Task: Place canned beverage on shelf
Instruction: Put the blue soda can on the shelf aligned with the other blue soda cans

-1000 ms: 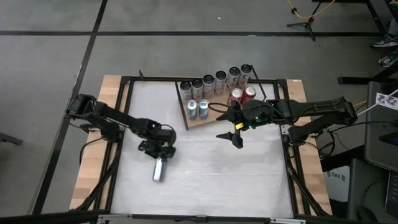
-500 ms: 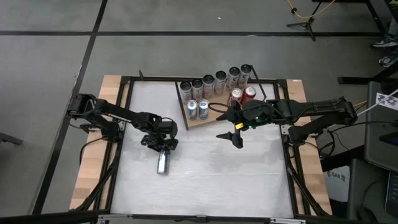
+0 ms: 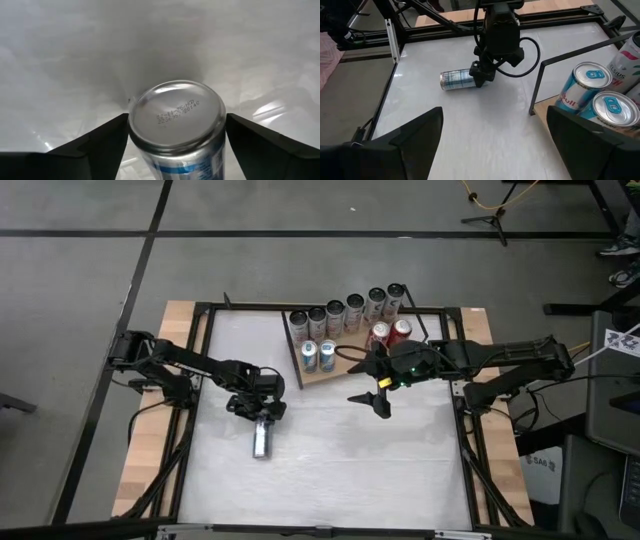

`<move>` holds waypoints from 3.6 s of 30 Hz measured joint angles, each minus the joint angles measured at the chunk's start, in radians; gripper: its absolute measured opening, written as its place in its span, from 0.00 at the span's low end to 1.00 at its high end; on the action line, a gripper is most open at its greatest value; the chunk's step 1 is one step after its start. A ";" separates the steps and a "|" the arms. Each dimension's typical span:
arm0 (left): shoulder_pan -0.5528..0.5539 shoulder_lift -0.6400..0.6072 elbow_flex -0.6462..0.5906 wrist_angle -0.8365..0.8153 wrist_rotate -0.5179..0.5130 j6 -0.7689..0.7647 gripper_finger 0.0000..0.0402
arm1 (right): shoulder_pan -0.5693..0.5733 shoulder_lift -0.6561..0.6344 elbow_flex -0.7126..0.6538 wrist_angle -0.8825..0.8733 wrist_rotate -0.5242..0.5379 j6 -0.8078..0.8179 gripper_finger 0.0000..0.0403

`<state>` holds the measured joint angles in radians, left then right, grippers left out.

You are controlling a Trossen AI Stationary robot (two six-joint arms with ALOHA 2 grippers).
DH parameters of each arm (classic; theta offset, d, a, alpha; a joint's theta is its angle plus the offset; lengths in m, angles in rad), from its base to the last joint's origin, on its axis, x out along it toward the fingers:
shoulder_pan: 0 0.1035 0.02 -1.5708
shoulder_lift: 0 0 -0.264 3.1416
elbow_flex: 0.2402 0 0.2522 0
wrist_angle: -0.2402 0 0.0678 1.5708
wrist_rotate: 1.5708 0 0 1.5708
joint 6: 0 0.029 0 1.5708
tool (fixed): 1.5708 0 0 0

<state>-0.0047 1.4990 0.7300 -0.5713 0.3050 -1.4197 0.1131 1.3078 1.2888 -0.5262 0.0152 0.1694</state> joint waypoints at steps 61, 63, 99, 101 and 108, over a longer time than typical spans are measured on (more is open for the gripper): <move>-0.657 0.030 0.001 0.262 -0.683 -0.721 0.80 | 0.000 0.000 0.000 -0.045 0.000 -0.022 0.86; -0.654 0.049 0.001 0.284 -0.684 -0.721 0.80 | 0.000 0.000 0.000 -0.045 0.000 -0.022 0.86; -0.579 -0.055 -0.001 0.511 -0.366 -0.733 0.53 | 0.000 0.000 0.000 -0.051 0.000 -0.022 0.86; -0.555 -0.075 -0.001 0.538 -0.250 -0.754 0.53 | 0.000 0.000 0.000 -0.051 0.000 -0.022 0.86; -0.478 -0.086 -0.001 0.610 0.327 -0.872 0.53 | 0.000 0.000 0.000 -0.051 0.000 -0.020 0.86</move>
<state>-0.4828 1.4134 0.7292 0.0384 0.6320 -2.2917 0.1131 1.3079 1.2888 -0.5777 0.0151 0.1492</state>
